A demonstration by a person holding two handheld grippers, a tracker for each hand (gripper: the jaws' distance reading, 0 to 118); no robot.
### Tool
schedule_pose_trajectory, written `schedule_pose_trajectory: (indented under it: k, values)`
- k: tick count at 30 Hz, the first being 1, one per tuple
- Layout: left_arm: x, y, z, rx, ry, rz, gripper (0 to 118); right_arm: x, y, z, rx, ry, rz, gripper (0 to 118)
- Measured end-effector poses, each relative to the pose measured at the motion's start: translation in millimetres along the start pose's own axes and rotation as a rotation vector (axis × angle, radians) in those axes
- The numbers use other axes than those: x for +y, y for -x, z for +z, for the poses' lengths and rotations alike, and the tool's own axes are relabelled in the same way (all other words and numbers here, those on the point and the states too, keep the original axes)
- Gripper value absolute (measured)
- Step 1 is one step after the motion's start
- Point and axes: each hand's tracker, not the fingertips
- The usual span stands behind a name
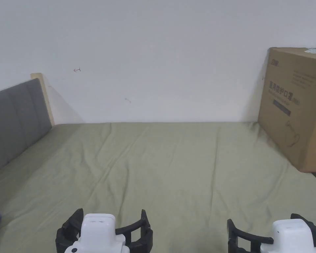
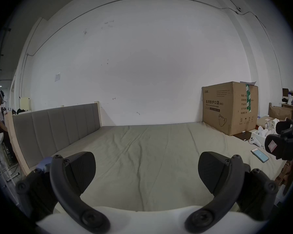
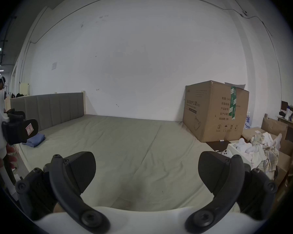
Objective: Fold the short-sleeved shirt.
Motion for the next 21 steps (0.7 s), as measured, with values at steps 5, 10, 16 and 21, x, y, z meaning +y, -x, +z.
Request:
schedule_pose_trajectory:
  k: [5,10,16,21]
  values:
    - [0,-3,1,-0.008,-0.001,-0.018,118,5,8,-1,-0.009,0.002,0.028,118]
    - [1,-8,0,-0.01,0.001,-0.042,118,9,7,-1,-0.002,0.003,0.017,118]
    - [0,-11,2,-0.016,-0.004,-0.057,118,11,5,0,-0.006,0.001,-0.001,118]
    - [0,-13,4,-0.018,-0.006,-0.06,118,11,7,0,-0.012,0.013,0.004,118]
